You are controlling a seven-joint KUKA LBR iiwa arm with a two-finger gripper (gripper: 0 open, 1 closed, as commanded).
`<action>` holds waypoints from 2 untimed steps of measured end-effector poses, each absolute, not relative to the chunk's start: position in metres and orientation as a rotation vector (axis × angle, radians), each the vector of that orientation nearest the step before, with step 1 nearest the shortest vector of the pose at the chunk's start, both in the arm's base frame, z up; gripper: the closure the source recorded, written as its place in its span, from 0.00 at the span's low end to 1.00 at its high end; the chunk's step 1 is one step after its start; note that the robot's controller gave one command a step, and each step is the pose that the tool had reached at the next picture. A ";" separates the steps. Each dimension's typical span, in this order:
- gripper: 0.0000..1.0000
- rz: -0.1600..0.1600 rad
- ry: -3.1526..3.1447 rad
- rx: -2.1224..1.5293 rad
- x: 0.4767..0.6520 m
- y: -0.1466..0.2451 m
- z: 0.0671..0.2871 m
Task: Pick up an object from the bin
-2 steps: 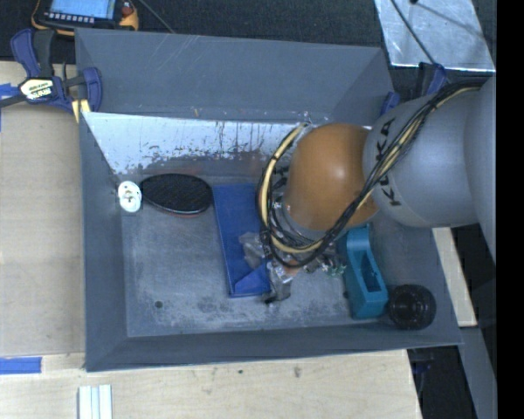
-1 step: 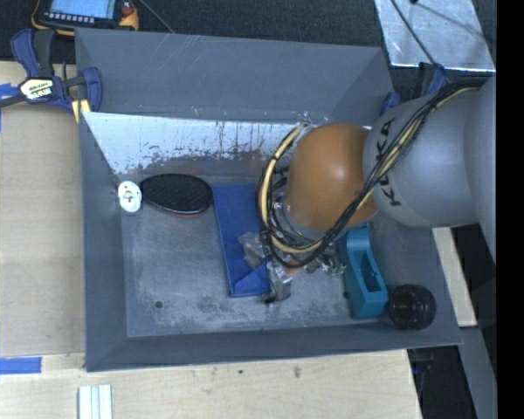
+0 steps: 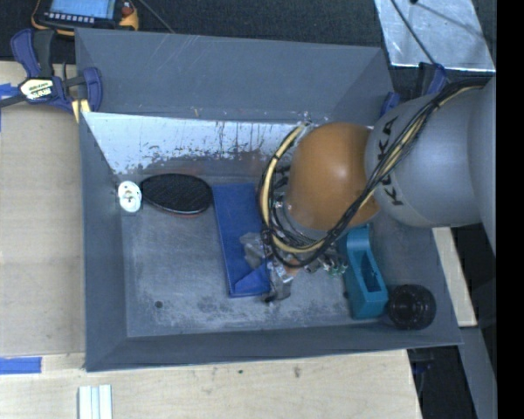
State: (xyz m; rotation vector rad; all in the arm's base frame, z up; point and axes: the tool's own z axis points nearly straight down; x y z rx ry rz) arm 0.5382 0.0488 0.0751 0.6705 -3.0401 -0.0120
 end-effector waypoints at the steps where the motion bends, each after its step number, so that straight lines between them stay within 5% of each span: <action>1: 1.00 -0.010 -3.034 0.671 0.534 0.048 0.093; 2: 1.00 -0.007 -3.030 0.670 0.533 0.048 0.112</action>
Offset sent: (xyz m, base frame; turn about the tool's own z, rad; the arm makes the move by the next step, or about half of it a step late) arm 0.0000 -0.0001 0.0613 0.0002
